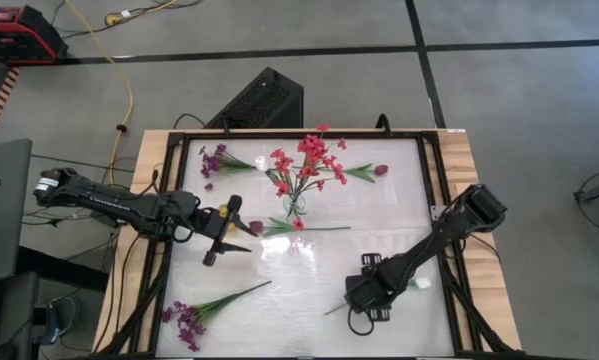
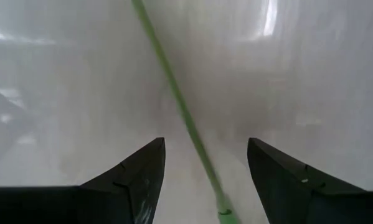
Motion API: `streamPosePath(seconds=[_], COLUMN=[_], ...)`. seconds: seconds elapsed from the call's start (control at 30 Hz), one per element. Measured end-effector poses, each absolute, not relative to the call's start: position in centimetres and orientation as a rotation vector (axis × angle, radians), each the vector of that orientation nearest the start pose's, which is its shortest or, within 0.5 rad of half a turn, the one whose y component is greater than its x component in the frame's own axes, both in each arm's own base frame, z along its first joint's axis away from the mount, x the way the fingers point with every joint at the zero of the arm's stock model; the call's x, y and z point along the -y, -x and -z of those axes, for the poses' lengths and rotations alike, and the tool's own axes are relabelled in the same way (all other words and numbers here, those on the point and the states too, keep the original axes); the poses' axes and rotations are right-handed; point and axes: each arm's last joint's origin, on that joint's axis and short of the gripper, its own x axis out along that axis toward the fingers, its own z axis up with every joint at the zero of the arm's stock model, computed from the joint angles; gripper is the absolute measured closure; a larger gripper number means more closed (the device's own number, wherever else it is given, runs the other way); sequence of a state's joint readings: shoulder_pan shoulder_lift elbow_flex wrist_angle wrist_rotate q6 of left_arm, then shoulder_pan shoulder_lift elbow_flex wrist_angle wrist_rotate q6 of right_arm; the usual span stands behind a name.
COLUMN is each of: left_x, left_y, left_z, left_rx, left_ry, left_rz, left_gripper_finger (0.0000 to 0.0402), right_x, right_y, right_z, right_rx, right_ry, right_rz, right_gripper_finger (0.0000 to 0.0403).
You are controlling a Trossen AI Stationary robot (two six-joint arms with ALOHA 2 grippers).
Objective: Sort flowers into vase by color
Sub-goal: Put the white tulip into the transparent vase
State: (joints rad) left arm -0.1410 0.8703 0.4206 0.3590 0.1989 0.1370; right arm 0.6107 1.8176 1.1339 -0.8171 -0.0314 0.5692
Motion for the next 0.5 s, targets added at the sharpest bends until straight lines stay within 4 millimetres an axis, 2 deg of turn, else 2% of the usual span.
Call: streamPosePath(seconds=[0.17,0.33,0.5], left_x=[3.2,3.1,3.1], left_y=[-19.0,-19.0,-19.0], left_z=[-24.5,-24.6,-24.8], left_rx=[-0.065,-0.056,-0.039], left_ry=[-0.114,-0.111,-0.113], left_rz=[0.328,0.295,0.286], left_gripper_finger=[0.0228,0.0228,0.0228], right_x=[-19.2,-18.7,-18.4], right_y=[-25.7,-25.7,-25.8], right_z=[-14.9,-15.8,-15.9], right_rx=[-1.565,-1.562,-1.557], right_ry=[-0.020,-0.083,-0.036], right_rz=[-0.115,-0.080,-0.122], right_gripper_finger=[0.0148,0.0148,0.0148])
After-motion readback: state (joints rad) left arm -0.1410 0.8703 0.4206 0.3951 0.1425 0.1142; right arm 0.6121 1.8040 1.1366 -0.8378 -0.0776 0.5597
